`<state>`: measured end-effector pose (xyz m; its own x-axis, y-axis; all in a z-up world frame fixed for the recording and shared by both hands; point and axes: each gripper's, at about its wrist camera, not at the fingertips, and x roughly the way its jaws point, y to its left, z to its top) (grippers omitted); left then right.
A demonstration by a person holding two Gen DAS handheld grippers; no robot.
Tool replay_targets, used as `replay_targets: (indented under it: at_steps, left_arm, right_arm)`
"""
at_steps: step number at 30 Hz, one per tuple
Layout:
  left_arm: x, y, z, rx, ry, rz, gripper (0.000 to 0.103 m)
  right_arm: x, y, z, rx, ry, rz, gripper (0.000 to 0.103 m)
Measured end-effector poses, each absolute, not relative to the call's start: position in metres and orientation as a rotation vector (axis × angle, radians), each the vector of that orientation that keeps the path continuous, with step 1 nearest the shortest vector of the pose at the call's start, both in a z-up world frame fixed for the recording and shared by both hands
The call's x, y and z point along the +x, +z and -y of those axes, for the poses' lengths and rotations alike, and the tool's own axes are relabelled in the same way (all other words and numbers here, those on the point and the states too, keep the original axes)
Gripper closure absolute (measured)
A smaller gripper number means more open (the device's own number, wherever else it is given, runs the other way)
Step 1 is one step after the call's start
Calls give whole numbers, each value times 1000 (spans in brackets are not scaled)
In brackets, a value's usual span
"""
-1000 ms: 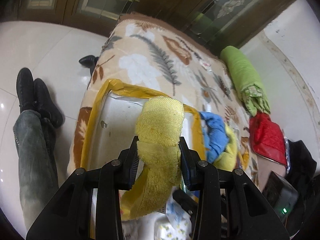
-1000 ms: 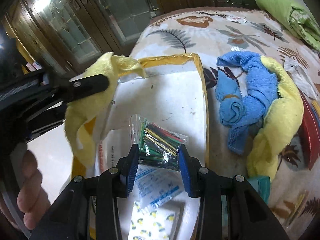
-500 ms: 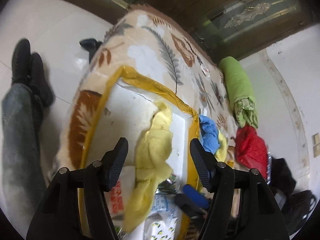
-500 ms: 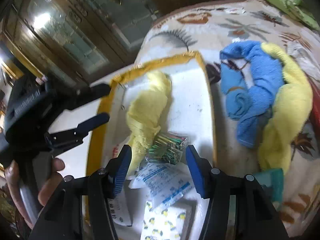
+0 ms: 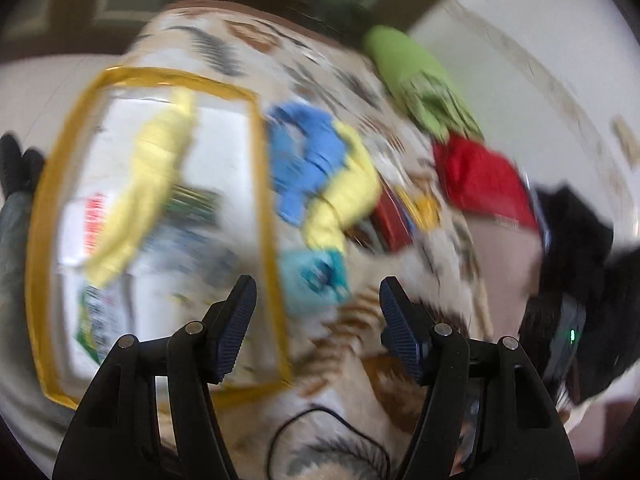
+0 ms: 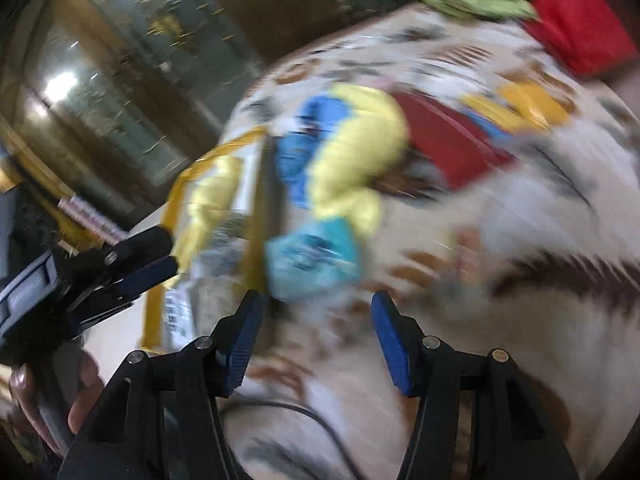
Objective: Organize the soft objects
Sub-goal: 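Grasp the teal package with the left gripper while the right grasps the small coloured-stick bag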
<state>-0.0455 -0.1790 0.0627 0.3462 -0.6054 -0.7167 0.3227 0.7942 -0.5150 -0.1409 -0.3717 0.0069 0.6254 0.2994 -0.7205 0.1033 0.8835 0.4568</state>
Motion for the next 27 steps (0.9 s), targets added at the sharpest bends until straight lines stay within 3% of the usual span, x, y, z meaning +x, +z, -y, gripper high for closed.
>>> replay_targets:
  at_steps: [11, 27]
  left_arm:
    - [-66, 62, 213, -114, -615, -1082, 38]
    - [-6, 25, 275, 347, -816, -1113, 38]
  right_arm:
    - [-154, -2, 411, 542, 16, -919, 46]
    - [-118, -25, 430, 541, 4, -967, 46]
